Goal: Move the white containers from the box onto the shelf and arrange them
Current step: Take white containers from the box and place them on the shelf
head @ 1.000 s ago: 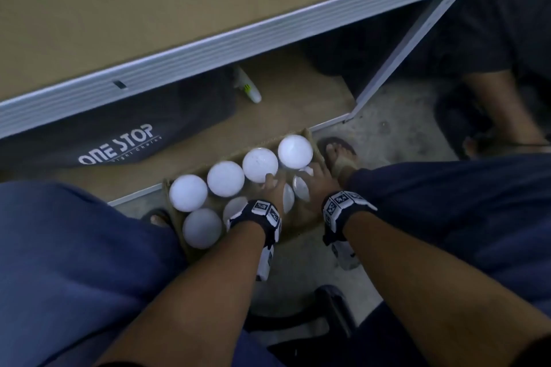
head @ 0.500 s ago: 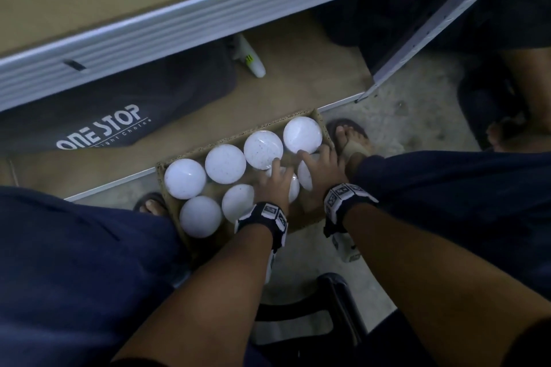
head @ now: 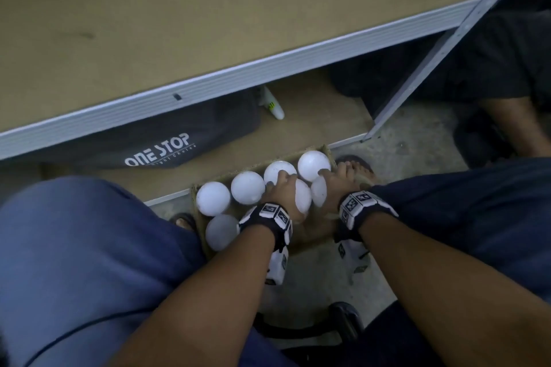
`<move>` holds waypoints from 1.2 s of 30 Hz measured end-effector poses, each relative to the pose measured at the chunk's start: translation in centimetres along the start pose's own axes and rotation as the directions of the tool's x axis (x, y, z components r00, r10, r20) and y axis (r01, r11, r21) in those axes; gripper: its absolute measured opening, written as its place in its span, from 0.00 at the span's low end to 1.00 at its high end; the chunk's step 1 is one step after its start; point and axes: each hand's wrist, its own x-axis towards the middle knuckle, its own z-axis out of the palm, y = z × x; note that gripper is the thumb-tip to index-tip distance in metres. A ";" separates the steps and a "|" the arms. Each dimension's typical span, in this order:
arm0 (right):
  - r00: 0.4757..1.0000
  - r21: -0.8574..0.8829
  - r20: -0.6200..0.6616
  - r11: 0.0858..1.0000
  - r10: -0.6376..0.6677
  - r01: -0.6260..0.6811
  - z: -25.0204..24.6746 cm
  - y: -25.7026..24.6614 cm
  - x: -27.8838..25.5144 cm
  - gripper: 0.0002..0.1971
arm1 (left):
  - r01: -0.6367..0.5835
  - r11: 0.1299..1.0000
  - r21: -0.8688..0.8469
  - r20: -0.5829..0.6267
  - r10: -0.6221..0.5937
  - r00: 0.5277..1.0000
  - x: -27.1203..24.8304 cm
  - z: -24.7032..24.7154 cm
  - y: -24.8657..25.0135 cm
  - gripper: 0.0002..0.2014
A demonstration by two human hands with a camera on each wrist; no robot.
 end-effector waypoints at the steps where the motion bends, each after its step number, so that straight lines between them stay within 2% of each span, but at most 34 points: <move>1: 1.000 -0.024 -0.010 1.000 -0.015 0.015 -1.0 -0.2 -0.6 0.40 | -0.004 1.000 -0.008 -0.009 0.004 1.000 -0.5 -1.0 0.1 0.49; 3: 0.999 -0.047 -0.024 0.998 -0.044 0.043 -2.8 -1.0 -1.5 0.42 | -0.024 1.000 -0.016 -0.032 0.023 0.999 -1.8 -2.9 0.2 0.47; 6: 0.996 0.008 -0.027 0.996 -0.088 0.088 -5.6 -2.5 -3.1 0.47 | -0.079 0.997 -0.004 -0.065 0.079 0.995 -3.6 -5.8 -0.4 0.43; 8: 0.989 0.022 -0.056 0.990 -0.136 0.138 -7.4 -3.4 -4.2 0.45 | -0.094 0.995 -0.015 -0.115 0.092 0.989 -4.8 -7.8 -1.0 0.45; 11: 0.971 0.031 -0.115 0.977 -0.208 0.213 -10.2 -4.4 -6.2 0.41 | -0.123 0.992 0.019 -0.170 0.124 0.978 -7.4 -11.2 -1.2 0.42; 16: 0.922 0.069 -0.205 0.935 -0.329 0.348 -15.2 -6.2 -10.1 0.41 | -0.147 0.988 0.047 -0.249 0.155 0.956 -12.3 -16.7 -1.0 0.44; 19: 0.885 0.057 -0.261 0.909 -0.386 0.413 -18.0 -6.9 -12.6 0.41 | -0.182 0.982 0.044 -0.309 0.186 0.933 -15.0 -19.4 -0.8 0.43; 23: 0.829 0.082 -0.345 0.866 -0.440 0.494 -21.0 -7.5 -15.4 0.42 | -0.222 0.975 0.019 -0.415 0.210 0.885 -18.7 -22.3 -0.9 0.47; 28: 0.735 0.065 -0.441 0.799 -0.514 0.598 -24.6 -9.3 -17.3 0.38 | -0.250 0.968 0.025 -0.539 0.224 0.812 -22.8 -25.6 -1.3 0.43; 33: 0.642 0.036 -0.538 0.746 -0.546 0.665 -26.5 -12.0 -17.3 0.32 | -0.239 0.971 0.007 -0.636 0.189 0.748 -24.3 -28.4 -2.7 0.40; 36: 0.620 0.027 -0.556 0.733 -0.554 0.679 -26.8 -13.5 -16.9 0.30 | -0.216 0.976 -0.006 -0.667 0.157 0.728 -24.3 -29.5 -3.4 0.38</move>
